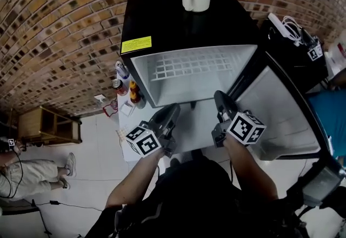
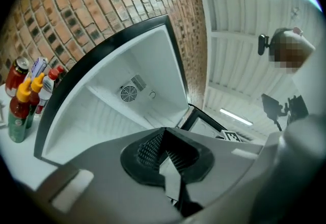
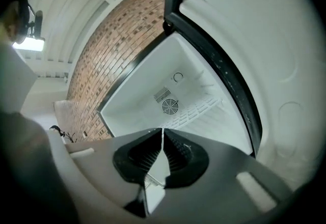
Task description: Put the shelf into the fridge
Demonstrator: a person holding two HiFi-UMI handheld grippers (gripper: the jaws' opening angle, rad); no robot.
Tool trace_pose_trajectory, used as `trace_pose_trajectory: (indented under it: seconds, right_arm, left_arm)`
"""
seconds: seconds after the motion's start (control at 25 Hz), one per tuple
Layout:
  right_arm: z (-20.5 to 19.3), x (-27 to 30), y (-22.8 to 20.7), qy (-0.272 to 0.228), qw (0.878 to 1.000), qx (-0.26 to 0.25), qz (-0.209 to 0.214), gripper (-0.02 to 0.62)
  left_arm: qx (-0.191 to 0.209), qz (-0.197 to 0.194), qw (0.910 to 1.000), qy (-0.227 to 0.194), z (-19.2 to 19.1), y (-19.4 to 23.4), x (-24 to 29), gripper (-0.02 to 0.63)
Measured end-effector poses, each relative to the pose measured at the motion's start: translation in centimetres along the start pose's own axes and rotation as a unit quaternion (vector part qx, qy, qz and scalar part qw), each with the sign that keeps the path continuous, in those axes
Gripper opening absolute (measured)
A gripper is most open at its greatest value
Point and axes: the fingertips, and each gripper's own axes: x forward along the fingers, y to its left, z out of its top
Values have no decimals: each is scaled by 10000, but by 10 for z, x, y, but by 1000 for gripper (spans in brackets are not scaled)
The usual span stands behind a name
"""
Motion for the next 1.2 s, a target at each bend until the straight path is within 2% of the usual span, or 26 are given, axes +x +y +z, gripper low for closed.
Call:
trace_pose_trajectory:
  seconds: [0.12,0.28,0.44,0.64,1.04,1.2]
  right_arm:
    - [-4,-18,16,-25,9998,-152,153,6]
    - [-15,-42,26,46,9994,-317,164,6]
    - [-20,-62,32,103,9964,-821,181,6]
    - [-2,-86,36,-28,9902,-1345,362,6]
    - [37,-126,28,75,9755,-1915,1085,6]
    - [29,-131,26,217,9621,-2294,1461,6]
  left_arm:
    - [231,-98,9996,131,-4,-14,-16,-11]
    - [217,-179,9995,122,-6,-22,-32,-11]
    - [314,-165,9990,277,-24,-29,-41,-11]
    - [529,-28,9980,346,-32,-60,-47,-11]
    - [1018,483,9933,246,-33,-111,-34,-11]
    - [1593,1034,9817,137,-24,-121,-38,-11]
